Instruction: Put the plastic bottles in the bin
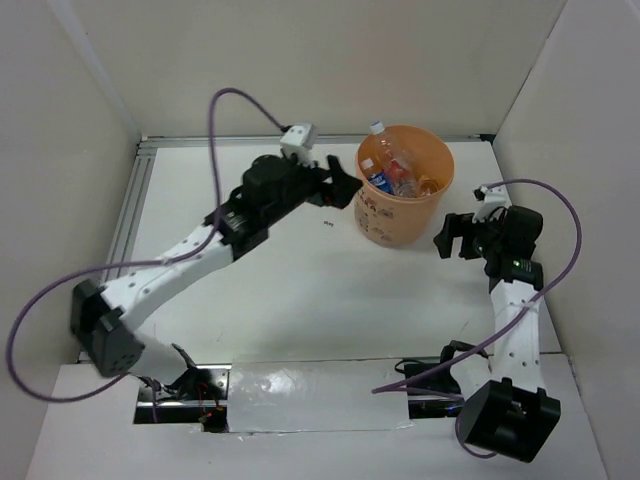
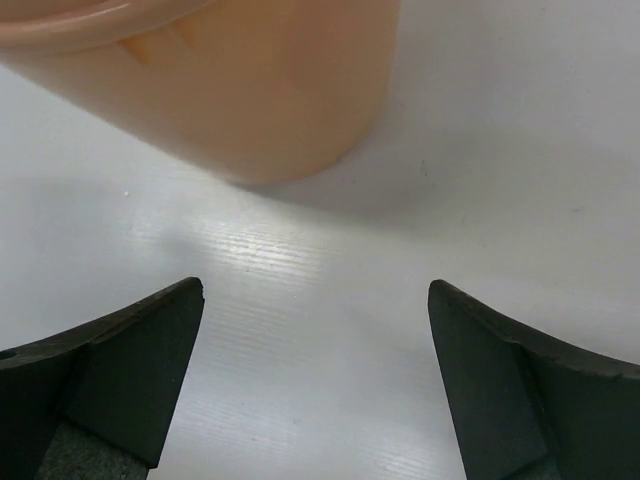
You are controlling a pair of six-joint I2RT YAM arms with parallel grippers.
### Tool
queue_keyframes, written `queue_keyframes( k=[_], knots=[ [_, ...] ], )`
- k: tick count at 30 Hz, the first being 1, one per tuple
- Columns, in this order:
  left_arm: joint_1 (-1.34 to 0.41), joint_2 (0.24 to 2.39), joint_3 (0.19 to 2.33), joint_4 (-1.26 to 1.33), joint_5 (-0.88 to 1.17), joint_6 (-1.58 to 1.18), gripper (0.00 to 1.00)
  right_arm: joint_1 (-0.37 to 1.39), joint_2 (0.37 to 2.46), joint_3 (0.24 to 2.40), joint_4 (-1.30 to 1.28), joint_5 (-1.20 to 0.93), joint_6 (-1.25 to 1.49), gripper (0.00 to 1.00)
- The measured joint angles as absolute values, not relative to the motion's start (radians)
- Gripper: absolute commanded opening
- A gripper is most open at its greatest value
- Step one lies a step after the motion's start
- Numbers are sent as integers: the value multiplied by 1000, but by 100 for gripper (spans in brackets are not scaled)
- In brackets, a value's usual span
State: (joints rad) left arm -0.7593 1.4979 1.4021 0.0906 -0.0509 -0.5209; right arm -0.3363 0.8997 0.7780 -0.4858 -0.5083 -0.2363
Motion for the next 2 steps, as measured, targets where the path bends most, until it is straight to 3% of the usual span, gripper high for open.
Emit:
queue_keyframes(
  k=[2],
  knots=[
    [-718,1344,1248,94,-52,-524,100,-336,908,787,-474,-479,-206,100]
  ],
)
